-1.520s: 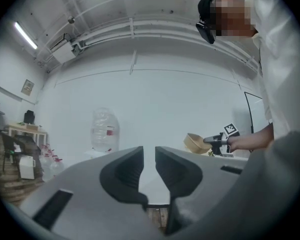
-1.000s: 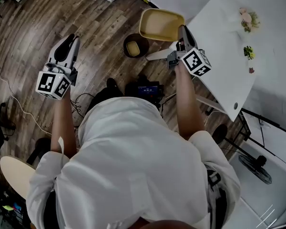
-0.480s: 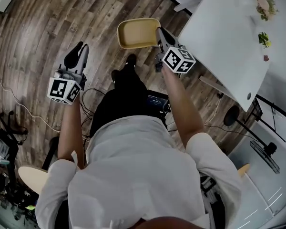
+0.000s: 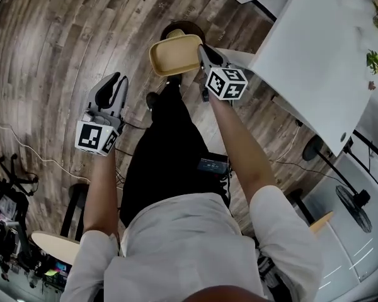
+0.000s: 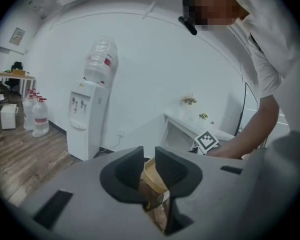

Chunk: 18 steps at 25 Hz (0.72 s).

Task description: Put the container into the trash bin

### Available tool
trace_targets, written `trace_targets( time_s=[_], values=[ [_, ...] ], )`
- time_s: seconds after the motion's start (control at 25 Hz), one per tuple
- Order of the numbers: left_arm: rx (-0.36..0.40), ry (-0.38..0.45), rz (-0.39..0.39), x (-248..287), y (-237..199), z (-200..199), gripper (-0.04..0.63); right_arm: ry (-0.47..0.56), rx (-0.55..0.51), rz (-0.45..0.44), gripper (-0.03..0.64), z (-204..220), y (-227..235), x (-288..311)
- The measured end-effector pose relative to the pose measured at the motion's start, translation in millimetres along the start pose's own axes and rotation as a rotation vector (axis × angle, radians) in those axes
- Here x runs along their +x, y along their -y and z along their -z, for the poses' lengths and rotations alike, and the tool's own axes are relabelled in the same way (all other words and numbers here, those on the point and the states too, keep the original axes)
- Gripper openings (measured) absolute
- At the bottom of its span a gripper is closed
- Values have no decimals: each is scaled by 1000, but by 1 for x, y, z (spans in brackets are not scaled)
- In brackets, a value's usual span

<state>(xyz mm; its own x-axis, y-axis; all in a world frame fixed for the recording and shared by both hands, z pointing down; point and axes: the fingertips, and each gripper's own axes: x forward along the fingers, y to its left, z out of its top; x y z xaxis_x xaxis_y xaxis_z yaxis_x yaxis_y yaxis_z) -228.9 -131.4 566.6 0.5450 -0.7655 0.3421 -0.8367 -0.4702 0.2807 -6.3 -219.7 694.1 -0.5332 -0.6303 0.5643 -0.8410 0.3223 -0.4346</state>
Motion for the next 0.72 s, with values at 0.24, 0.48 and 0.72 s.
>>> trace_targets(
  time_s=[0.24,0.48,0.72],
  values=[
    [-27,-48,30,49,-5,60,75,-84,-22,49,43,58,59,63],
    [-64,-66,16,87,-27,116,75,-159,-78,73,43,107,104,125],
    [-92,-98,55,105,-30,161,75,-216,-133,130,43,156,139,157]
  ],
)
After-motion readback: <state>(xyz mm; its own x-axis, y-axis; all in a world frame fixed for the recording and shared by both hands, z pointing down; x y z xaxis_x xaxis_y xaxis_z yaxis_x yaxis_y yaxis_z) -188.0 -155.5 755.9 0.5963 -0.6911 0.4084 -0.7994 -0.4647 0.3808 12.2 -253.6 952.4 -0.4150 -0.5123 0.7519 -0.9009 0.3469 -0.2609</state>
